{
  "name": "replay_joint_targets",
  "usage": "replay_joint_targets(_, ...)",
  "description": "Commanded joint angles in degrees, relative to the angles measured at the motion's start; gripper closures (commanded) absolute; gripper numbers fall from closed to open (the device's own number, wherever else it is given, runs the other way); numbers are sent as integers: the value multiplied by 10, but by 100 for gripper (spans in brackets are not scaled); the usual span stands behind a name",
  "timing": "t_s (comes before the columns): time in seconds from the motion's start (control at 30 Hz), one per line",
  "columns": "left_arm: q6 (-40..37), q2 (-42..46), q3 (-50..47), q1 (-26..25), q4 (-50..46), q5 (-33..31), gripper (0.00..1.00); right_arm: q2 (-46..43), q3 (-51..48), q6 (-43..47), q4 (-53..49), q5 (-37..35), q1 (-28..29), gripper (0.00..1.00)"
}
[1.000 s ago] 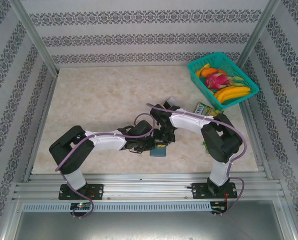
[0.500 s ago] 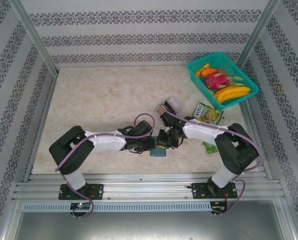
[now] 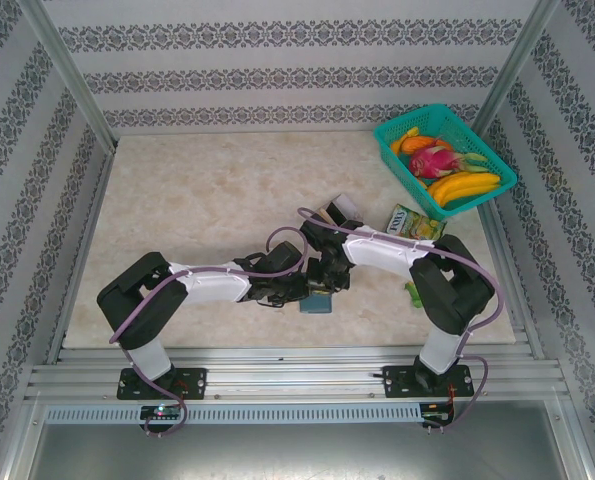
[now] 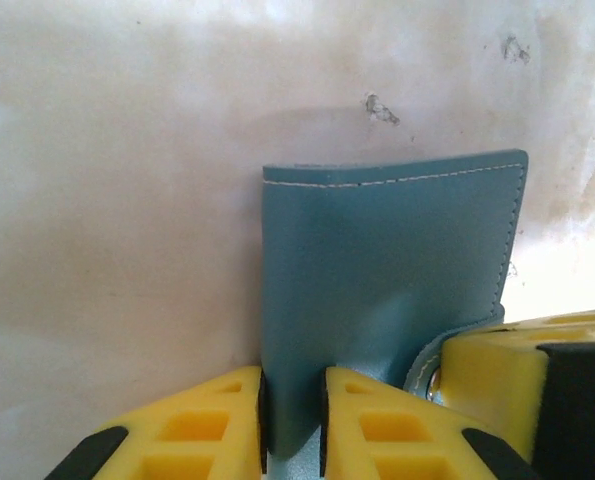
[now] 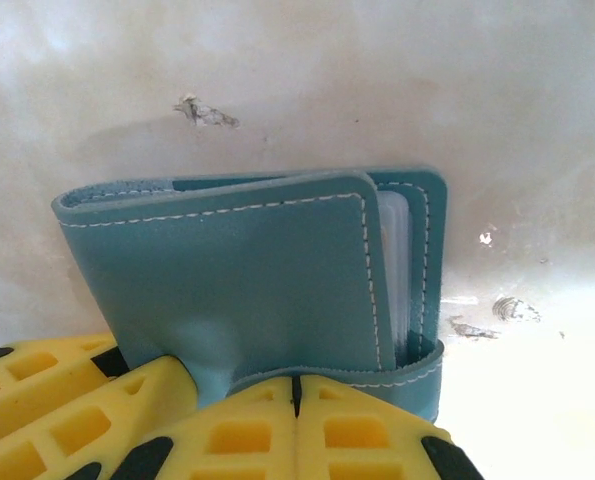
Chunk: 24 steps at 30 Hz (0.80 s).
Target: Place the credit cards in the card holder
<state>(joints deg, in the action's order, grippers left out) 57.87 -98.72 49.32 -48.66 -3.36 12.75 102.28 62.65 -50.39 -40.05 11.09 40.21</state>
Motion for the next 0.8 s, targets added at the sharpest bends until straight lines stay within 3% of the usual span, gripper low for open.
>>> replay_joint_targets(0.0,-1,-21,-18,-22,-8,6,79,96,-58,1,77,-107,-14,97)
replay_joint_targets(0.17,0,-23,-16,-21,-4,9,79,4,-93,-12,136,-42,-31,96)
replay_joint_targets(0.37,0,-23,-14,-21,-7,8,79,-128,-117,6,116,-91,-39,94)
replay_joint_targets(0.77,-5,-27,-6,-22,-11,12,78,-134,-133,16,151,-18,-4,95)
